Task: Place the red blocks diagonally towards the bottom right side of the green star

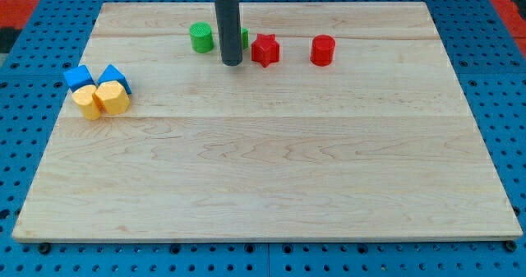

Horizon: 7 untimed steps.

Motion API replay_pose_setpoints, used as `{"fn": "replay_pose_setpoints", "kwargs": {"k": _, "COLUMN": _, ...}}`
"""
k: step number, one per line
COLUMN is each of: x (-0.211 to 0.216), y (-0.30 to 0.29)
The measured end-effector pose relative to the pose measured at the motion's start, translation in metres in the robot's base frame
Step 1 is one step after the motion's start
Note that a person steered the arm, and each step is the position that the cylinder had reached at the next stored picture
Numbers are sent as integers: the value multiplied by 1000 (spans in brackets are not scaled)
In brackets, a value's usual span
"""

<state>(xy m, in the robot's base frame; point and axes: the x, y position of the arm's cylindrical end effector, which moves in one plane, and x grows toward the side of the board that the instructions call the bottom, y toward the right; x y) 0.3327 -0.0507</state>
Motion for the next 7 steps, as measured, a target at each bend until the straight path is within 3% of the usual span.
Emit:
{"fn": "replay_pose_setpoints", "kwargs": {"k": 3, "x": 29, "y": 49}}
{"fn": "replay_pose_setpoints", "kwargs": {"k": 4, "x": 33, "y": 99}}
{"fn": "replay_pose_setpoints", "kwargs": {"k": 5, "x": 17, "y": 173}}
{"fn": "replay_pose_setpoints", "kwargs": {"k": 6, "x": -14, "y": 189}}
{"fn": "replay_pose_setpoints", "kwargs": {"k": 7, "x": -40, "y": 158}}
